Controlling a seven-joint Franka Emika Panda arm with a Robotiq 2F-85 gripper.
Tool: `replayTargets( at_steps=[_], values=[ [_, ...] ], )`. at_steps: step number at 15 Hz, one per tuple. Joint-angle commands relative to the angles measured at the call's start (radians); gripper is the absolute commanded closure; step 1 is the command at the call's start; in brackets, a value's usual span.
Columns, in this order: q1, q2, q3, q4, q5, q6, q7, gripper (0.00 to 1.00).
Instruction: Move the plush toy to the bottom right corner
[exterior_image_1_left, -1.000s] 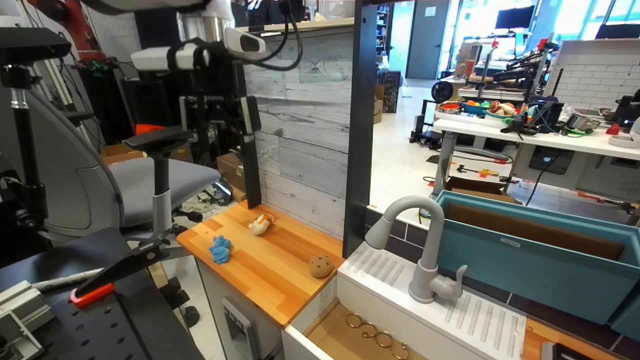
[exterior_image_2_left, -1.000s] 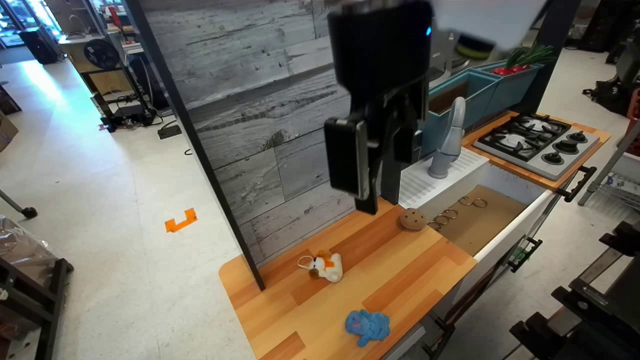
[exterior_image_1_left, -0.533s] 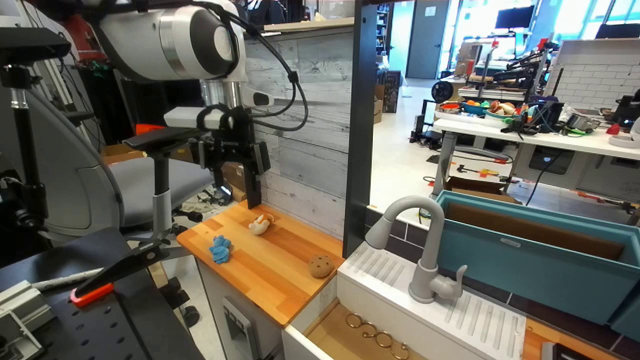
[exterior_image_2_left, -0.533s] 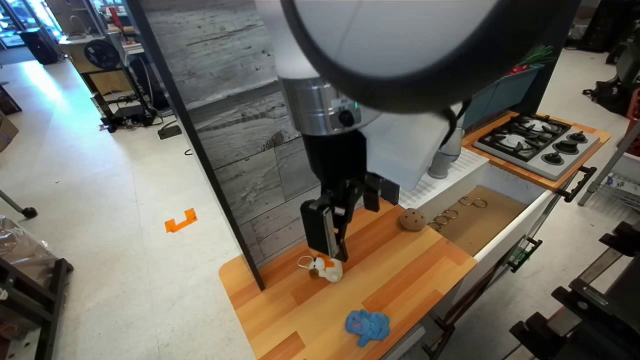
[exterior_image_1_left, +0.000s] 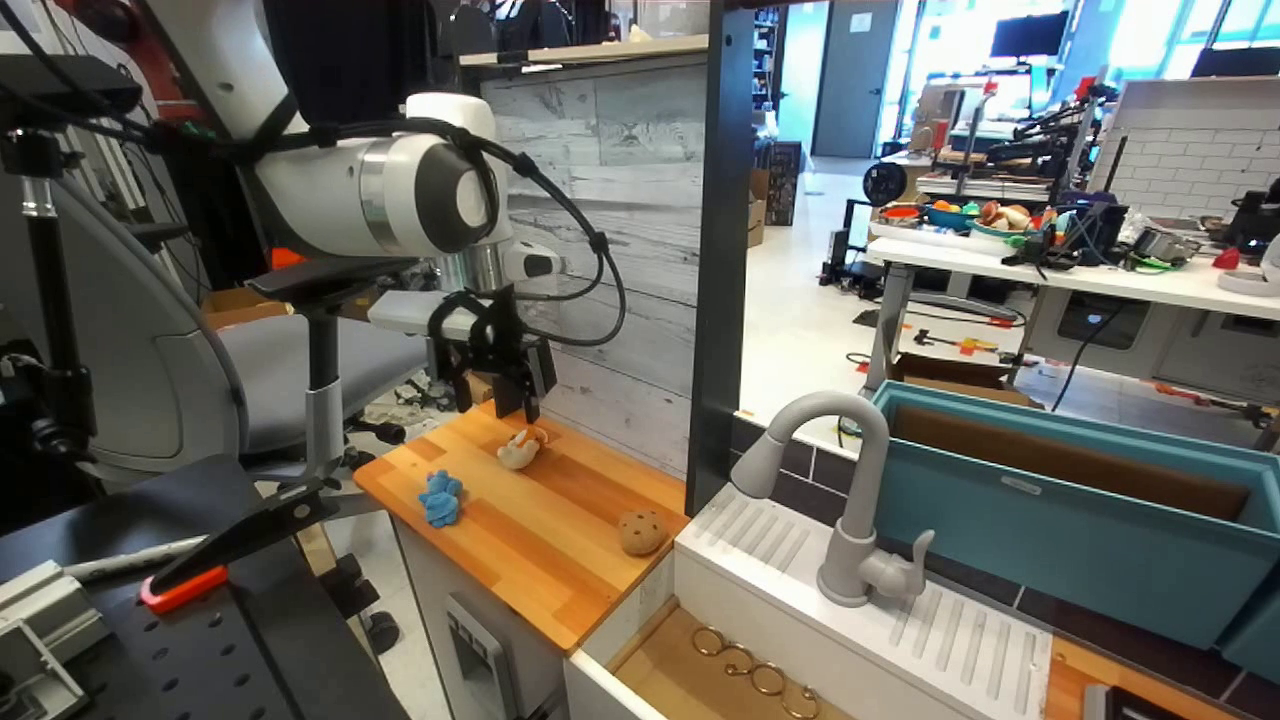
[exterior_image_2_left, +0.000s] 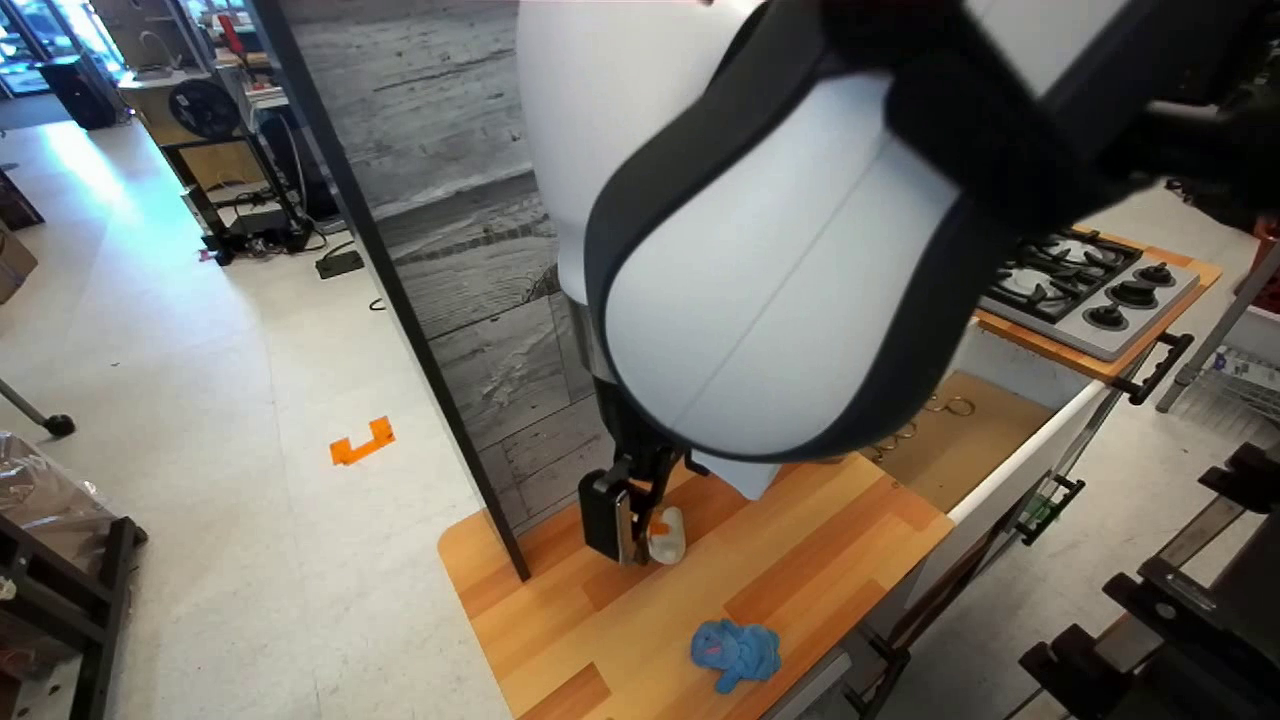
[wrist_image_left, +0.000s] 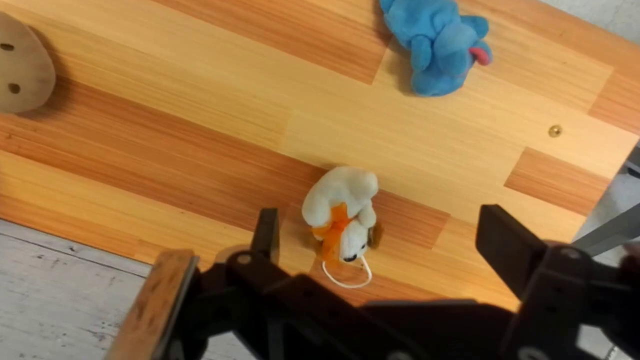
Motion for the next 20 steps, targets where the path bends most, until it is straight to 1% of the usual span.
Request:
replayTargets(
  at_steps=[1, 7, 9, 10, 11, 12, 13, 17, 20],
  values=[
    [0.013, 0.075, -0.014, 0.094, 0.022, 0.001, -0.027, 0.0],
    [0.002, 0.155, -0.006, 0.169, 0.026, -0.011, -0.06, 0.0],
    [0.009, 0.18, -0.013, 0.193, 0.02, -0.016, -0.067, 0.0],
    [0.017, 0.193, -0.023, 0.207, 0.013, -0.017, -0.066, 0.25],
    [0.016, 0.203, -0.021, 0.217, 0.016, -0.022, -0.071, 0.28],
    [0.016, 0.212, -0.023, 0.226, 0.015, -0.019, -0.074, 0.34],
    [0.017, 0.22, -0.025, 0.236, 0.014, -0.02, -0.077, 0.44],
    [0.026, 0.234, -0.036, 0.256, 0.007, -0.02, -0.08, 0.73],
    [0.043, 0.211, -0.06, 0.221, -0.009, -0.01, -0.073, 0.95]
  ],
)
